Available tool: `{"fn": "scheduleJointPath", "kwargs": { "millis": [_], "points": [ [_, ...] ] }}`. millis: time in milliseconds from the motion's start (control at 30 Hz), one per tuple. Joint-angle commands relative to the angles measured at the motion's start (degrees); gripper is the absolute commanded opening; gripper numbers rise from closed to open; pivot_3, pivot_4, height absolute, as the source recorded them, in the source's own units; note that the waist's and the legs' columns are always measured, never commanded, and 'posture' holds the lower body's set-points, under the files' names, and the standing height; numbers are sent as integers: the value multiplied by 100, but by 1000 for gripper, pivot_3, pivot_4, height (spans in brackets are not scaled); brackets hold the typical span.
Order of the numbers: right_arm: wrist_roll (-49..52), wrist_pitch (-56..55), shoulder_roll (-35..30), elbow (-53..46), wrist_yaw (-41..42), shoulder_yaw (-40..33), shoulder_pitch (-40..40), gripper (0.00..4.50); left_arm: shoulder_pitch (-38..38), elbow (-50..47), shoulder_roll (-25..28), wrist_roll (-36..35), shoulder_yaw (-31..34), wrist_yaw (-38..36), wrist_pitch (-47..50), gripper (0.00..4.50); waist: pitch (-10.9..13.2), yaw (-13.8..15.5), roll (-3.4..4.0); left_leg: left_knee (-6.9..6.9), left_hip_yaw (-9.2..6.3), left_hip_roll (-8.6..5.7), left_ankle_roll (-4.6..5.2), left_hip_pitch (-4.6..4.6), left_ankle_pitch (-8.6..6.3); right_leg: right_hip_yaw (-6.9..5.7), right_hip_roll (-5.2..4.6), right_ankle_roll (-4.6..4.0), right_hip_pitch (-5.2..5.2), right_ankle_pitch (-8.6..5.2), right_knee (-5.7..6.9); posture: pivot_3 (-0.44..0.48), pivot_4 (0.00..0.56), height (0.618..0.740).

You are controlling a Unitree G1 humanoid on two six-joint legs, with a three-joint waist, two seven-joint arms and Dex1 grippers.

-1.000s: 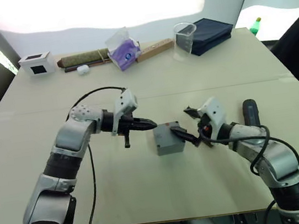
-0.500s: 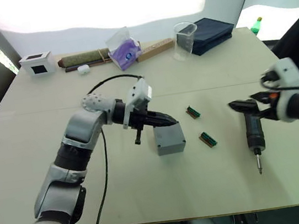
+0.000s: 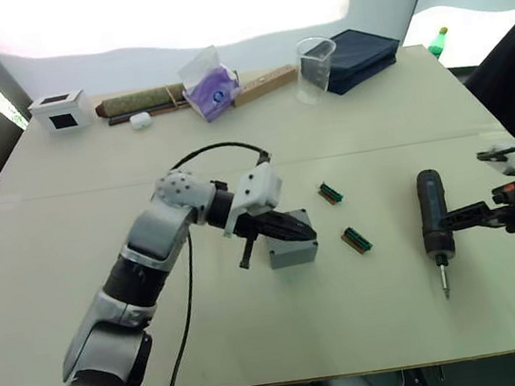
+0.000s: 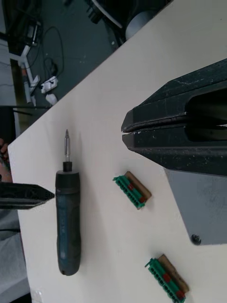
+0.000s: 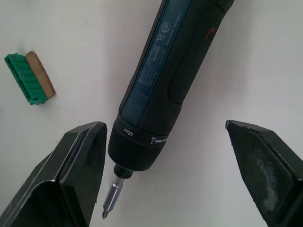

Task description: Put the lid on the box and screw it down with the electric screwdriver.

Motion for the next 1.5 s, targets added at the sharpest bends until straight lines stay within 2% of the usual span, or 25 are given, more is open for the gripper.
{"fn": "scheduleJointPath", "kwargs": {
  "millis": [33, 367, 500, 533, 567, 633, 700, 767, 933, 1033, 1167, 1267, 1300, 1367, 1467, 1500],
  "points": [
    [-209, 36, 113, 146, 147, 240, -374, 4433, -3, -313, 19, -31, 52, 115, 31, 0, 0, 11, 0, 1, 0, 0, 0, 0, 0, 0, -1, 0, 0, 0, 0, 0, 150, 740],
    [-1598, -85, 713, 181, 877, 1551, -755, 4433, 149, -580, 55, -79, 65, 445, 300, 0, 0, 0, -3, 1, -1, 1, 0, -1, 0, -2, -1, 0, -1, 0, 0, 0, 150, 740],
    [-2289, -367, 837, 171, 1281, 2446, -943, 4433, 193, -665, 37, -103, 99, 607, 446, 0, -16, -15, -34, 9, -2, 1, 0, 6, 0, -3, -1, 1, 10, 0, 0, 0, 150, 740],
    [-2448, -428, 854, 171, 1400, 2634, -1003, 3869, 197, -679, 39, -105, 99, 630, 470, 0, -21, -19, -52, 9, -3, 2, 0, 13, 0, -3, 0, 1, 17, 0, 0, 0, 150, 740],
    [-2607, -500, 859, 136, 1527, 2848, -1062, 3752, 204, -705, 43, -116, 101, 650, 498, 0, -25, -19, -64, 11, -3, 3, 0, 16, -1, -3, 1, 0, 21, 0, 0, 0, 150, 740],
    [-2865, -579, 876, 94, 1792, 3180, -1156, 2971, 210, -743, 49, -135, 107, 684, 540, 0, -32, -13, -82, 19, -7, 3, 0, 18, -1, -7, 1, 0, 31, 0, -2, 0, 150, 740],
    [-3105, -622, 942, 134, 1992, 3443, -1247, 2371, 213, -757, 50, -138, 114, 714, 559, 0, -35, -5, -94, 21, -9, 3, 0, 18, -1, -10, 1, 0, 33, 0, -3, 0, 150, 740],
    [-3378, -731, 1059, 194, 2180, 3754, -1325, 2114, 243, -764, 29, -110, 116, 790, 546, 0, -54, -7, -125, 21, -13, 3, 0, 19, -1, -15, 0, 0, 36, 0, -4, 0, 150, 740],
    [-3710, -770, 1022, 155, 2554, 3822, -1255, 2113, 296, -827, 35, -139, 157, 927, 593, 0, -64, -1, -152, 19, -20, 6, 2, 49, -3, -22, 1, 0, 75, 0, -15, 0, 150, 740],
    [-3982, -1052, 971, 266, 2784, 3729, -1339, 2113, 308, -759, 84, -127, 191, 963, 596, 0, -64, 1, -154, 17, -20, 5, 6, 61, -5, -22, 0, -1, 89, 0, -21, 0, 150, 740],
    [-4088, -933, 1230, 824, 2878, 3093, -2130, 2113, 217, -442, 140, -48, 254, 960, 493, 0, -59, -46, -150, 16, -14, 5, 6, 65, -5, -18, 0, 0, 88, 0, -21, 0, 150, 740],
    [-4197, -893, 1284, 1130, 2800, 2641, -2703, 2113, 102, -107, 191, 13, 362, 975, 379, 0, -6, -81, -58, 17, -7, 2, 6, 59, -5, -12, -3, 0, 75, 2, -16, 0, 150, 740],
    [-4223, -873, 1249, 1100, 2666, 2332, -2853, 2113, 42, 99, 228, 46, 426, 989, 325, 0, 12, -67, -21, 18, -6, -2, 6, 49, -5, -11, -7, 0, 65, 2, -10, 0, 150, 740],
    [-4145, -908, 1299, 904, 2419, 1584, -2986, 2113, -47, 451, 292, 82, 536, 1018, 235, 0, 22, -13, -2, 20, -5, -6, 3, -13, -2, -10, -7, 2, -18, 3, 19, 0, 150, 740],
    [-4150, -1789, 1548, -155, 1812, 381, -2400, 2113, -92, 706, 369, 84, 618, 1001, 202, 0, 21, 11, -2, 13, -7, -1, -40, -32, 24, -14, -4, -11, -63, -4, 26, 0, 150, 740],
    [-4041, -2148, 1982, -624, 1421, -393, -2182, 2113, -86, 736, 386, 60, 645, 985, 242, 0, 21, 12, -2, 4, -7, 0, -40, -34, 24, -14, -3, -17, -65, -7, 26, 0, 150, 740]
  ]
}}
